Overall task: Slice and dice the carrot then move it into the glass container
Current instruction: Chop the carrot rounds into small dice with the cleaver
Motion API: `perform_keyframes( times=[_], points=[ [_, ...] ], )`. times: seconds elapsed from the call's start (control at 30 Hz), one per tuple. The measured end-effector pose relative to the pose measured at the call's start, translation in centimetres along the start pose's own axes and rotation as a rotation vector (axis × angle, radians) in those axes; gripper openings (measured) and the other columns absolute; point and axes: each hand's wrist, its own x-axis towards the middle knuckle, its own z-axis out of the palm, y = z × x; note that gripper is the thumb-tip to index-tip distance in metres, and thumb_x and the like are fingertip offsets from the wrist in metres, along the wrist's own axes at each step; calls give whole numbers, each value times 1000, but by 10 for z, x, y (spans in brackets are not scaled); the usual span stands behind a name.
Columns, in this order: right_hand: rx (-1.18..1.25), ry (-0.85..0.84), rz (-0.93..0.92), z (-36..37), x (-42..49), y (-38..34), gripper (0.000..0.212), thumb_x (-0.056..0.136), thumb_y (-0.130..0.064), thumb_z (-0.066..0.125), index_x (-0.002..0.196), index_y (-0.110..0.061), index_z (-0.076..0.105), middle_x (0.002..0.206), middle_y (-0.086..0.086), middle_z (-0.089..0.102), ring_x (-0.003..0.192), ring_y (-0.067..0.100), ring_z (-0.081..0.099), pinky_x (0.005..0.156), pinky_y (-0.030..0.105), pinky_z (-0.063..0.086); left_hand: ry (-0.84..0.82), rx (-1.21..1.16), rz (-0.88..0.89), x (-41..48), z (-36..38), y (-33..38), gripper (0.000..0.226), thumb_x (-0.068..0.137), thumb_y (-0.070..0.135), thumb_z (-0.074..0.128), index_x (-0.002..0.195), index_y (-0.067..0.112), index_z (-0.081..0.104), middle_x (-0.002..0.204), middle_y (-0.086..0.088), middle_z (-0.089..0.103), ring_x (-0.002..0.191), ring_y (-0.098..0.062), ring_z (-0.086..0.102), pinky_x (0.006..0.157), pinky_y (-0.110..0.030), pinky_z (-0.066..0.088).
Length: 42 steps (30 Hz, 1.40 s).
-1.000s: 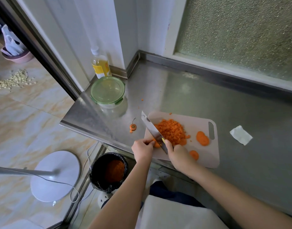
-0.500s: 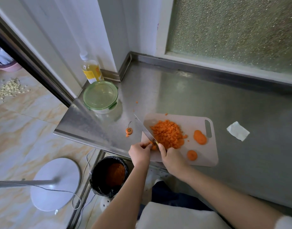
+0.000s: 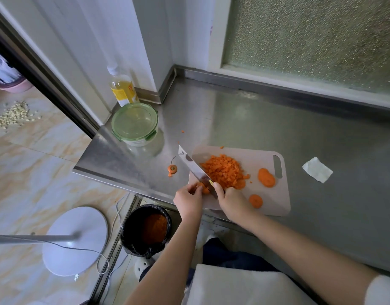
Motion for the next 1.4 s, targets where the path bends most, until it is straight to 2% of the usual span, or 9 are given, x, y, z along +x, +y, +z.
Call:
perform_keyframes(
  times=[0.1, 0.2, 0.4, 0.5, 0.67, 0.87, 0.97, 1.13, 1.4],
  points=[
    [4, 12, -17, 1, 1, 3, 65, 99, -51, 21, 54, -15, 49, 61, 4, 58, 61, 19, 58, 52, 23, 38, 14, -22, -30, -1, -1, -2, 24, 85, 14, 67, 109, 13, 70, 100, -1, 71, 81, -4, 57, 77, -16, 43],
    [-10, 29, -32, 5, 2, 5, 66, 98, -53, 20, 58, -13, 54, 65, 6, 62, 65, 19, 62, 55, 24, 42, 0, 2, -50, 0, 0, 0, 20, 86, 16, 67, 104, 13, 72, 100, 0, 72, 78, -4, 57, 71, -13, 43],
    [161, -44, 39, -9, 8, 5, 64, 100, -49, 26, 48, -16, 42, 51, 0, 45, 55, 17, 47, 54, 28, 30, -25, 28, -105, 6, -2, 2, 14, 83, 18, 70, 94, 13, 75, 93, -1, 72, 74, -8, 56, 67, -17, 41],
    [198, -64, 35, -14, 12, 5, 65, 100, -50, 28, 46, -15, 41, 48, 1, 44, 51, 16, 45, 53, 29, 31, -31, 25, -110, 6, -3, 3, 14, 82, 19, 70, 93, 12, 75, 93, -2, 72, 76, -9, 56, 71, -18, 42],
    [328, -13, 72, -13, 11, 1, 68, 97, -53, 34, 38, -19, 41, 41, -4, 41, 47, 16, 42, 56, 30, 32, -37, 0, -119, 6, -4, 2, 15, 81, 20, 72, 93, 12, 75, 92, -3, 72, 74, -10, 57, 69, -19, 42],
    [300, -39, 64, -20, 3, -3, 71, 97, -54, 35, 35, -20, 37, 33, -6, 38, 43, 12, 40, 50, 24, 27, -39, -4, -116, 4, -4, 2, 14, 82, 19, 71, 93, 13, 75, 93, -3, 71, 75, -10, 56, 69, -18, 42],
    [251, -69, 74, -22, -3, -4, 66, 98, -54, 32, 43, -17, 34, 38, -4, 37, 44, 12, 39, 50, 25, 27, -41, 3, -119, 4, -4, 2, 14, 83, 19, 70, 94, 13, 75, 94, -3, 72, 76, -11, 56, 68, -18, 41],
    [193, -78, 97, -21, -11, -5, 64, 98, -53, 30, 46, -17, 37, 46, -4, 39, 49, 13, 39, 49, 24, 25, -39, 12, -117, 3, -4, 3, 14, 83, 19, 70, 94, 13, 75, 93, -3, 72, 74, -10, 55, 66, -18, 39],
    [55, -57, 96, -19, -17, -9, 62, 101, -49, 25, 59, -10, 50, 58, 1, 49, 56, 11, 46, 47, 22, 29, -49, 16, -114, 3, -3, 4, 11, 84, 17, 68, 92, 12, 75, 92, -3, 71, 72, -10, 55, 64, -17, 39]
  ],
)
